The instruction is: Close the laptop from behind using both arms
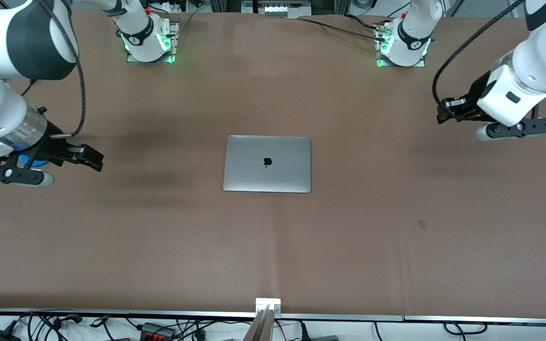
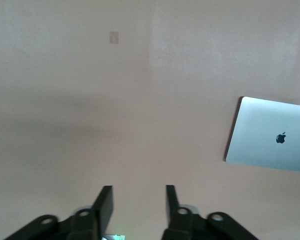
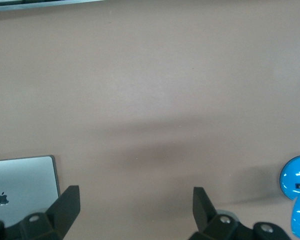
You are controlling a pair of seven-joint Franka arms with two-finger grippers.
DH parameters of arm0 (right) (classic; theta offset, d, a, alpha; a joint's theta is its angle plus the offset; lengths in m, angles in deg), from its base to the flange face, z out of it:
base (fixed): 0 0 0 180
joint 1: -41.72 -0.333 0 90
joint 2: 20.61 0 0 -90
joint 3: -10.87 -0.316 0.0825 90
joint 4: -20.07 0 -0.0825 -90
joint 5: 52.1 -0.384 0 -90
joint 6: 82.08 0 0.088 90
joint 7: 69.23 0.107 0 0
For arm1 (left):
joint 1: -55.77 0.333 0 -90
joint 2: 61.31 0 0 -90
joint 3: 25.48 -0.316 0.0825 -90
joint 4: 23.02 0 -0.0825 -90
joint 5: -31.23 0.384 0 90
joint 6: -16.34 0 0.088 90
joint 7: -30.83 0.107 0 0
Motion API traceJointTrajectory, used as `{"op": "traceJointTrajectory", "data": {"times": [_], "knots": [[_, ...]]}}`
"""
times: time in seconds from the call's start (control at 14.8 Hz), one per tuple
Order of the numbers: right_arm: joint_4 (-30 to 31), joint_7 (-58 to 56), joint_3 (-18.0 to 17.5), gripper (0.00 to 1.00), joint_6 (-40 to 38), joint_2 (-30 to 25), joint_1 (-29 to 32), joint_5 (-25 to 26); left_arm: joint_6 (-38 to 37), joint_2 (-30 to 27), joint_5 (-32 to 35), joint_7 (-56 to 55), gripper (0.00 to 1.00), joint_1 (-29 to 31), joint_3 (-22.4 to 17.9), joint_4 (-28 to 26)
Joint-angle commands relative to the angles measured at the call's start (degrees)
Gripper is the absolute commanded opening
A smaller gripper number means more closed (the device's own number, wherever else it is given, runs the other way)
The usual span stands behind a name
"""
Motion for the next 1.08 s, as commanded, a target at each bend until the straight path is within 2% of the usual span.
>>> {"op": "traceJointTrajectory", "data": {"times": [0.0,0.07,0.14,0.2,0.27,0.41,0.88,1.02], "knots": [[-0.7,0.1,-11.6,1.00,-0.6,-2.2,12.8,0.9,-0.5,-0.8,0.4,0.8,1.00,-3.7,-5.1,-0.2],[-0.7,0.0,-14.9,1.00,-0.6,-2.8,16.8,1.1,-0.3,-2.0,0.4,0.9,1.00,-9.0,-10.2,-2.0],[-0.7,-0.5,-16.7,1.00,-0.6,-3.1,20.0,1.3,1.4,-3.9,0.4,1.1,1.00,-11.3,-13.6,-4.7],[-0.7,-2.0,-18.1,1.00,-0.6,-3.4,22.5,1.4,3.8,-5.5,0.1,3.1,1.00,-10.9,-13.8,-7.7],[-0.7,-4.6,-19.6,1.00,-0.8,-3.5,24.9,1.4,4.7,-5.8,0.0,8.4,1.00,-9.5,-13.8,-8.6],[-0.6,-8.4,-21.8,1.00,-0.9,-4.1,28.7,1.7,4.8,-5.7,-0.1,10.2,1.00,-8.6,-13.6,-8.4],[-0.1,-9.9,-21.9,1.00,-2.9,-6.0,28.9,4.8,4.0,-5.3,-0.5,8.9,1.00,-8.6,-13.7,-7.6],[3.2,-9.8,-21.9,1.00,-2.6,-8.3,28.6,6.7,4.0,-5.2,-0.6,8.8,1.00,-8.7,-13.6,-7.4]]}}
